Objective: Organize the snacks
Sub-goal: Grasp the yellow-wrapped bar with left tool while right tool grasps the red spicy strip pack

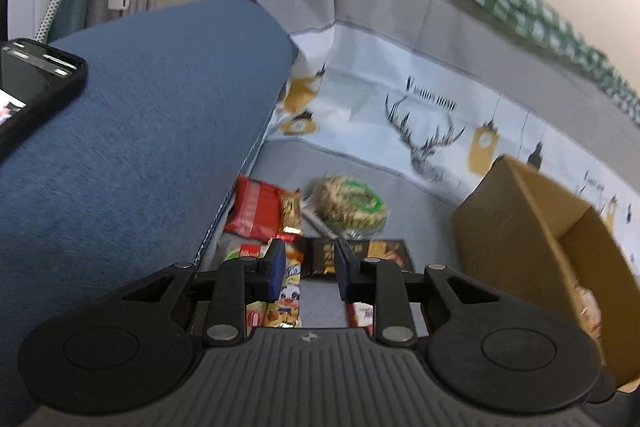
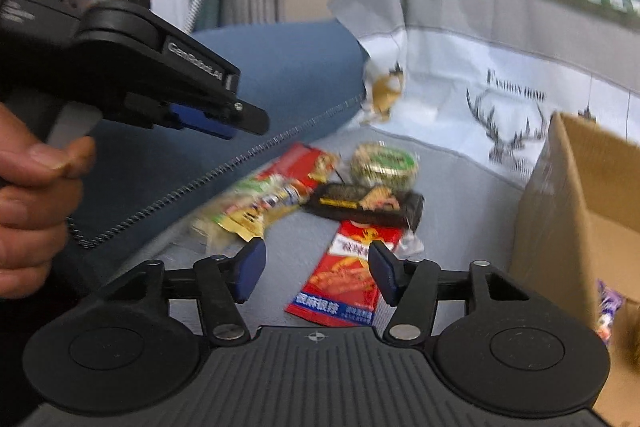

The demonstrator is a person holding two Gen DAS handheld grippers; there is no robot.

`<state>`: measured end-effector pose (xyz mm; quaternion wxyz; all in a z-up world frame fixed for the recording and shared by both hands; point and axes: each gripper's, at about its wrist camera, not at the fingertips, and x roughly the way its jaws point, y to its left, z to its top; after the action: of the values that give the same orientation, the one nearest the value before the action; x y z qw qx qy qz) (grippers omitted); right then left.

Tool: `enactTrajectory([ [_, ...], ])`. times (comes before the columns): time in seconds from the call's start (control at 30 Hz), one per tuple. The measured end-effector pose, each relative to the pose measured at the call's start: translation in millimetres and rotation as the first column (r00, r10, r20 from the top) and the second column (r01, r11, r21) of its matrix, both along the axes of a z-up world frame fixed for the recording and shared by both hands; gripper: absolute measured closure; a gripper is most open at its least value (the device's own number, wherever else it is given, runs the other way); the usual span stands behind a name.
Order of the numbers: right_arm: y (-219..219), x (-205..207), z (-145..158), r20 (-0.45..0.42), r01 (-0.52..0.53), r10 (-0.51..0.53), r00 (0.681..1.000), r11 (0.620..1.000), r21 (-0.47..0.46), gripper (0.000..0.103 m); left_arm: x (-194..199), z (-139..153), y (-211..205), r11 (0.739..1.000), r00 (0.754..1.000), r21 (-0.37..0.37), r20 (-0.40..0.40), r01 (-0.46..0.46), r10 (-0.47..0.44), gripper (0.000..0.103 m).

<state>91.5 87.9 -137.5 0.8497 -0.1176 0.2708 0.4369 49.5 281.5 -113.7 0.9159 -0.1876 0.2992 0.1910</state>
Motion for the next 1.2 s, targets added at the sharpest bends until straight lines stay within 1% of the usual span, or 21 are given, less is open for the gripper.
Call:
enactTrajectory([
  [0.07, 5, 5, -6, -0.017, 0.011, -0.011, 1.0, 1.0, -0.019, 0.038, 7, -4, -1, 1.0, 0.999, 0.013, -0.031, 0.005, -0.005, 0.072],
  [0.17, 13, 14, -14, -0.037, 0.021, -0.023, 0.999, 0.998, -0.051, 0.036, 16, -11, -1, 1.0, 0.997, 0.024, -0.076, 0.017, -0.015, 0.071],
  [0.23, 17, 20, -19, -0.053, 0.029, -0.033, 0.998, 0.998, -0.061, 0.032, 23, -17, -1, 0.999, 0.994, 0.031, -0.108, 0.016, -0.012, 0.071],
  [0.27, 18, 22, -21, -0.059, 0.037, -0.041, 0.997, 0.997, -0.067, 0.03, 26, -20, -1, 0.999, 0.992, 0.035, -0.122, 0.016, -0.012, 0.068],
  [0.3, 20, 25, -24, -0.068, 0.046, -0.051, 0.996, 0.996, -0.075, 0.029, 29, -22, -1, 0.999, 0.991, 0.038, -0.136, 0.018, -0.013, 0.064],
  [0.37, 23, 29, -30, -0.097, 0.056, -0.065, 0.993, 0.994, -0.091, 0.028, 36, -27, -3, 0.998, 0.986, 0.056, -0.165, 0.02, -0.011, 0.059],
  [0.47, 27, 34, -41, -0.128, 0.063, -0.079, 0.989, 0.99, -0.124, 0.028, 44, -34, -6, 0.996, 0.979, 0.074, -0.201, 0.039, -0.023, 0.059],
  [0.53, 30, 35, -46, -0.131, 0.061, -0.08, 0.988, 0.988, -0.144, 0.028, 50, -39, -9, 0.994, 0.972, 0.096, -0.232, 0.052, -0.029, 0.059],
  [0.63, 31, 35, -47, -0.124, 0.055, -0.073, 0.99, 0.988, -0.143, 0.029, 56, -45, -13, 0.99, 0.962, 0.123, -0.27, 0.067, -0.031, 0.059],
  [0.7, 30, 34, -46, -0.121, 0.044, -0.06, 0.991, 0.99, -0.136, 0.041, 59, -49, -14, 0.988, 0.957, 0.132, -0.289, 0.078, -0.037, 0.059],
  [0.77, 28, 34, -46, -0.12, 0.037, -0.052, 0.991, 0.991, -0.131, 0.044, 62, -52, -16, 0.987, 0.951, 0.137, -0.308, 0.089, -0.043, 0.059],
  [0.83, 25, 33, -47, -0.124, 0.033, -0.048, 0.991, 0.992, -0.121, 0.047, 63, -54, -17, 0.986, 0.946, 0.136, -0.321, 0.098, -0.05, 0.063],
  [0.87, 24, 33, -47, -0.126, 0.036, -0.051, 0.991, 0.993, -0.115, 0.049, 64, -56, -16, 0.986, 0.943, 0.133, -0.328, 0.099, -0.051, 0.069],
  [0.9, 22, 32, -47, -0.131, 0.04, -0.055, 0.99, 0.993, -0.11, 0.05, 63, -56, -16, 0.987, 0.942, 0.124, -0.33, 0.1, -0.054, 0.079],
  [0.93, 20, 30, -46, -0.137, 0.043, -0.057, 0.989, 0.993, -0.106, 0.051, 62, -57, -14, 0.989, 0.942, 0.11, -0.331, 0.101, -0.059, 0.081],
  [0.97, 19, 28, -45, -0.141, 0.044, -0.058, 0.988, 0.994, -0.103, 0.056, 61, -56, -13, 0.99, 0.942, 0.102, -0.329, 0.1, -0.061, 0.084],
  [1.0, 17, 25, -42, -0.14, 0.045, -0.059, 0.988, 0.994, -0.098, 0.072, 60, -55, -12, 0.991, 0.944, 0.094, -0.324, 0.1, -0.064, 0.089],
  [1.07, 13, 18, -38, -0.153, 0.031, -0.047, 0.987, 0.994, -0.101, 0.088, 55, -52, -11, 0.991, 0.948, 0.074, -0.307, 0.108, -0.08, 0.092],
  [1.2, 8, 4, -40, -0.173, 0.011, -0.034, 0.984, 0.991, -0.136, 0.089, 44, -43, -11, 0.99, 0.952, 0.041, -0.282, 0.133, -0.116, 0.093],
])
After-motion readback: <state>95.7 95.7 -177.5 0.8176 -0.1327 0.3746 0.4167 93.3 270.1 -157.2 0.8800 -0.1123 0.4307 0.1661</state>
